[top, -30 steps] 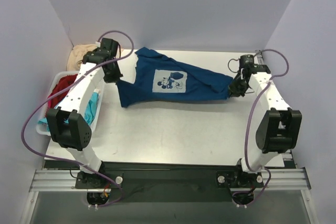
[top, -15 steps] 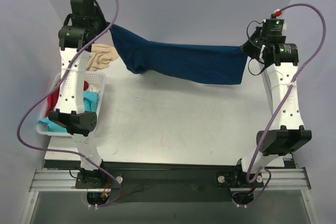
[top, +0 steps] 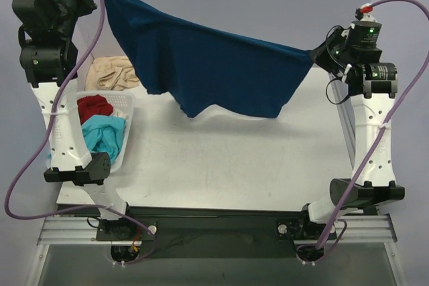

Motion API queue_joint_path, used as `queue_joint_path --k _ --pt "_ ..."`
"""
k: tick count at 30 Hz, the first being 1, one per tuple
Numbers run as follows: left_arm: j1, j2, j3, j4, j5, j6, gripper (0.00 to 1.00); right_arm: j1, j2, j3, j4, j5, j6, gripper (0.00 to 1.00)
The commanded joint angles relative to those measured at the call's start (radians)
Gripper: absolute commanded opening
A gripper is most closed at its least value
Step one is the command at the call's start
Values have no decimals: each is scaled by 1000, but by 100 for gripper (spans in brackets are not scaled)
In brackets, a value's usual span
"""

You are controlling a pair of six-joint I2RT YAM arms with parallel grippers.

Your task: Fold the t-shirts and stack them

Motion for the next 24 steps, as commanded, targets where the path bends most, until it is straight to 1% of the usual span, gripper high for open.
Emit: queue_joint_path --k 1,2,3,4,7,9,11,14,18,20,22,24 --pt "39 -39 -82 245 121 34 0 -10 -42 -12 22 32 -51 0" --pt "39 -37 -100 266 165 50 0 -10 -37 -16 31 28 -59 0" --pt "39 -32 -137 282 240 75 0 -10 -31 -20 43 23 -66 0" --pt "39 -23 -154 303 276 84 0 -10 -26 -20 48 13 -74 0" --pt "39 12 -188 314 342 83 0 -10 -6 -20 74 3 -89 0" --pt "39 38 -182 316 377 66 0 -10 11 -6 92 -3 -89 0" --pt "39 76 -151 305 377 51 0 -10 32 20 104 -20 -89 0" --pt "39 86 -128 294 347 34 0 -10 53 67 118 -35 -89 0" --pt "39 18 -181 355 334 43 0 -10 35 84 132 -76 -102 0" --pt "41 -49 -221 418 341 44 0 -10 5 77 137 -87 -108 0" --pt "45 -122 -289 484 373 44 0 -10 -28 49 149 -106 -122 0" --pt "50 -167 -328 510 405 46 0 -10 -83 18 167 -113 -131 0"
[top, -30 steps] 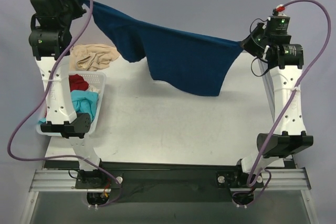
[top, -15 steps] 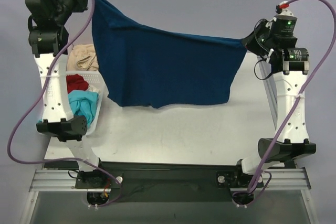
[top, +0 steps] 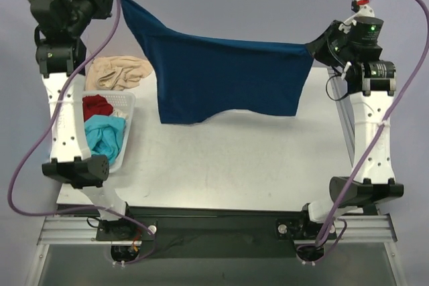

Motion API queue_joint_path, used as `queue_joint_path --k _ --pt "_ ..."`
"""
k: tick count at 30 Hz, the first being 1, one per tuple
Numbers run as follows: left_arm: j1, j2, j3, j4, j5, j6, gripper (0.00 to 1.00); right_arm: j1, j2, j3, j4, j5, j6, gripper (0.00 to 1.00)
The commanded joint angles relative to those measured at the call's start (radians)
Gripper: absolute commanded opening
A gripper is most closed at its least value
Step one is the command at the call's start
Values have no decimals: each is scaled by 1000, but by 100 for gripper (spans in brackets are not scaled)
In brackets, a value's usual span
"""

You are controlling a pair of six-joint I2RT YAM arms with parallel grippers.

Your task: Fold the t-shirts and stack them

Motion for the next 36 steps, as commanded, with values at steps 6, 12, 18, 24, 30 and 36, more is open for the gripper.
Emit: queue_joint_path --k 6,12,18,24,30,36 --pt "23 -311 -63 218 73 31 0 19 -280 -135 125 -91 -67 0" --pt "22 -495 -199 282 -9 83 0 19 -412 -206 150 -111 -86 0" --pt "22 -538 -218 303 -47 88 0 19 -455 -212 205 -111 -62 0" --pt "23 -405 -204 351 -62 30 0 18 -396 -212 254 -97 -36 0" --pt "22 -164 -212 488 20 -151 0 19 -251 -218 274 -73 -13 0" --pt "8 246 63 368 103 -288 0 7 -78 -163 299 -60 -4 0"
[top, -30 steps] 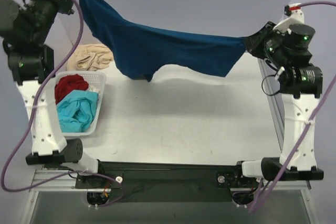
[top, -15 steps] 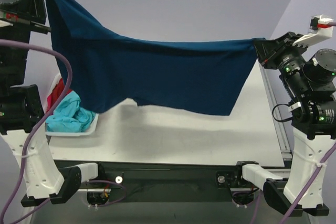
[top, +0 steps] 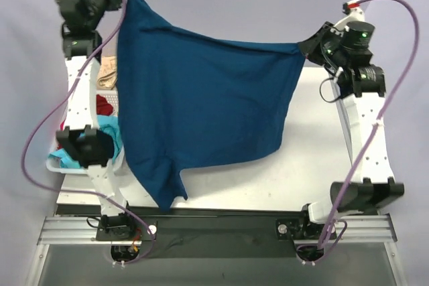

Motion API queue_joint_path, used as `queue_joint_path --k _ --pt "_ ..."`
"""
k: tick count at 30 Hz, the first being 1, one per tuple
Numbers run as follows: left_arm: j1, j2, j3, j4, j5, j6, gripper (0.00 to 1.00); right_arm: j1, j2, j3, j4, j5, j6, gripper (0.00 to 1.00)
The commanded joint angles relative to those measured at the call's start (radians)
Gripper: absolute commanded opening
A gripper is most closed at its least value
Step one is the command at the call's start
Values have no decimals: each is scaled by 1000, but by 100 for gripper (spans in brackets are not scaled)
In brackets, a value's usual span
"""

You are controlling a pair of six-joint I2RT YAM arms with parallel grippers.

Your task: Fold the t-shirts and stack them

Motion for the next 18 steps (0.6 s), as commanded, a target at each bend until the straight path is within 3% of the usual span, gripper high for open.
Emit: queue_joint_path --k 1,2,6,11,14,18 --pt "-7 168 164 -66 56 -115 0 -12 82 61 71 17 9 0" --pt "-9 210 269 -76 72 -144 0 -13 105 100 72 16 19 0" --pt "-10 330 390 -35 83 -207 0 -47 202 225 74 -14 36 0" --pt "-10 262 334 51 111 -213 0 -67 220 288 82 -30 35 0" --pt "-10 178 321 45 149 -184 0 -76 170 261 92 -29 9 0" --pt "-24 42 165 28 200 -121 0 -81 57 140 99 -14 -25 0"
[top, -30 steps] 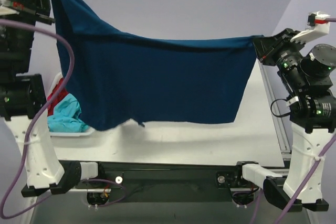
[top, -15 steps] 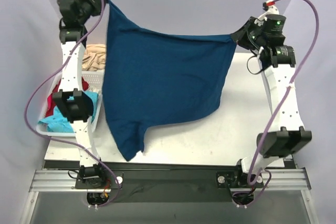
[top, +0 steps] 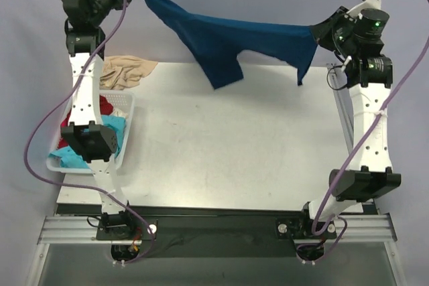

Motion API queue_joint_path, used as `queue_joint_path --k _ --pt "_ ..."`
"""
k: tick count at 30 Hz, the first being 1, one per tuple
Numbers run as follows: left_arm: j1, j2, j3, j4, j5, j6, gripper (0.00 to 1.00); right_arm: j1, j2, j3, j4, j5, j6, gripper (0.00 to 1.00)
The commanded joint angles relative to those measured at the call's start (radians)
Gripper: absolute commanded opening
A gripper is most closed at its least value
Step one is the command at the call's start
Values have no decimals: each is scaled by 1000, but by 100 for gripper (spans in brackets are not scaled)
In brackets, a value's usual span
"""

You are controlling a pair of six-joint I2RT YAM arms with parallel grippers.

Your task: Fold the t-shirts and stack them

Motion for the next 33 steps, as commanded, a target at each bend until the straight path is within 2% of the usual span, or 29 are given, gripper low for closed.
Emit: queue_joint_path --k 1,3,4,5,7,8,9,10,11,12,13,14,16,18,22,24,27,33 --pt "-15 -230 -97 63 78 98 0 -5 -137 -132 68 8 -42 0" --pt "-41 -331 -194 -10 104 155 0 -7 -183 -237 77 6 -39 0" --pt "-44 -368 -322 -40 101 186 0 -5 -221 -306 83 8 -36 0" --pt "-96 -407 -394 -93 98 253 0 -7 -235 -422 80 12 -25 0" --pt "-133 -518 -560 -153 45 319 0 -7 -260 -548 71 2 -13 0" --pt "-149 -550 -720 -207 20 377 0 -5 -263 -659 67 -8 7 0" --pt "-175 -607 -821 -225 -9 387 0 -5 -260 -703 56 -30 20 0" --pt "-184 -633 -905 -244 -44 386 0 -2 -246 -740 25 -43 26 0" --pt "-196 -679 -1082 -268 -58 372 0 -1 -234 -798 1 -44 35 0" --pt "-228 -699 -1160 -285 -85 363 0 3 -196 -812 -34 -37 44 0" --pt "-247 -722 -1229 -311 -162 349 0 3 -170 -825 -106 -41 47 0" --pt "-270 -762 -1365 -349 -208 335 0 6 -145 -829 -145 -43 49 0" --pt "-308 -805 -1467 -394 -330 270 0 6 -86 -849 -224 -41 72 0" --pt "-322 -878 -1577 -439 -363 225 0 6 -56 -880 -248 -34 98 0" --pt "-342 -986 -1645 -521 -489 139 0 6 30 -868 -347 21 124 0" --pt "-348 -994 -1642 -587 -498 133 0 6 76 -858 -378 57 129 0" --pt "-376 -986 -1616 -693 -601 113 0 3 100 -851 -433 115 150 0" --pt "-388 -1012 -1630 -741 -621 114 0 0 114 -862 -476 175 170 0"
